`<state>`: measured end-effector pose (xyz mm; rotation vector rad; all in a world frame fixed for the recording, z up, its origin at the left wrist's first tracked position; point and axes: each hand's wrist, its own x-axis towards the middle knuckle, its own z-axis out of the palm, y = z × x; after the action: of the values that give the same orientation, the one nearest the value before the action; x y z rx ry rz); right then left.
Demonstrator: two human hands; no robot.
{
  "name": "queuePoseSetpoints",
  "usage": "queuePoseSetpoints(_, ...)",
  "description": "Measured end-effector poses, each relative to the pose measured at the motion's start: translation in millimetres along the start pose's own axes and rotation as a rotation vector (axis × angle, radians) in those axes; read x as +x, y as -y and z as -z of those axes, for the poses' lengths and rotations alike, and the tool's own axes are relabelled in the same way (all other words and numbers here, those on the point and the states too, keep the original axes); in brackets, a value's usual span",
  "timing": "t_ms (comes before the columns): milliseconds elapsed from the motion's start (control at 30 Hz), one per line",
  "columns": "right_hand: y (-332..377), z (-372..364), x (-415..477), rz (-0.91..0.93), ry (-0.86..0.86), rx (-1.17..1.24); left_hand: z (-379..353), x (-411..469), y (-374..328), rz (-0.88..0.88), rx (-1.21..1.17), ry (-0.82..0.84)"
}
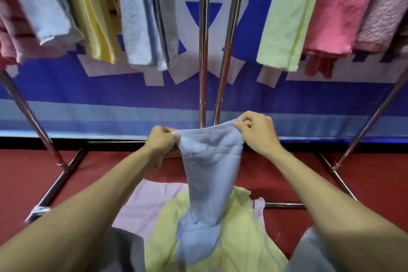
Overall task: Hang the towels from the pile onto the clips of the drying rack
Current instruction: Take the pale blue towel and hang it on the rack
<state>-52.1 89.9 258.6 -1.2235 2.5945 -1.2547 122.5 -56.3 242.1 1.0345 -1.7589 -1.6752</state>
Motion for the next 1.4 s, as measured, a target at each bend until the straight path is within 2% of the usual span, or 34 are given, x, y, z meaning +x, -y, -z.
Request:
queuePoseSetpoints(100,-7.4,-10.6,5.0,-0.117,-0.033,0.047,-6.8,1.6,-4.9,0.073,-0.106,0.04)
queuePoseSetpoints(167,-3.5,-11.4,9.5,-0.261,-0.095,0.27,-12.2,1.1,-12.3,0.132,-0.224,0.034)
queuePoseSetpoints(233,0.6,-13.5,9.0,-0.345,-0.021,0.451,-15.1,-0.4,-13.7,0.185,-0.324,-0.011)
queuePoseSetpoints(300,1.6,-16.1,4.1,-0.325,0.073,0.414,-18.4,0.5,-11.8,0.201,-0.37,-0.057)
queuePoseSetpoints(400,3.4,-16.8,-3.2,-0.325,0.148,0.425,-26.4,-2.8,-14.6,0.222,-0.42,0.036)
queuePoseSetpoints(467,6.4,-12.9,-5.5,-0.396,0.194,0.602,-33.0,-4.9,-15.3,0.24,-0.444,0.117)
queuePoseSetpoints(567,12.8,-6.9,-9.4,-0.499,0.178,0.826,-40.9,-6.5,-15.5,0.215,-0.439,0.111)
queuePoseSetpoints(733,23.3,-12.4,-19.3,-0.449,0.174,0.732,-52.3,-15.2,-14.5,0.07,-0.245,0.048)
queuePoseSetpoints(1000,33.7,-18.6,-24.0,-0.472,0.177,0.854,-51.2,-15.1,-15.3,-0.01,-0.174,-0.004)
queuePoseSetpoints(1233,34.2,-10.6,-26.9,-0.484,0.152,0.967,-50.1,-20.4,-14.2,-0.093,-0.053,0.243)
queuePoseSetpoints(1300,33.3,-5.9,-28.9,-0.435,0.199,1.006,-49.8,-21.6,-15.4,-0.124,-0.058,0.272)
queuePoseSetpoints(1400,30.1,-2.1,-31.0,-0.343,0.246,0.938,-49.2,-25.1,-18.4,-0.177,-0.044,0.297)
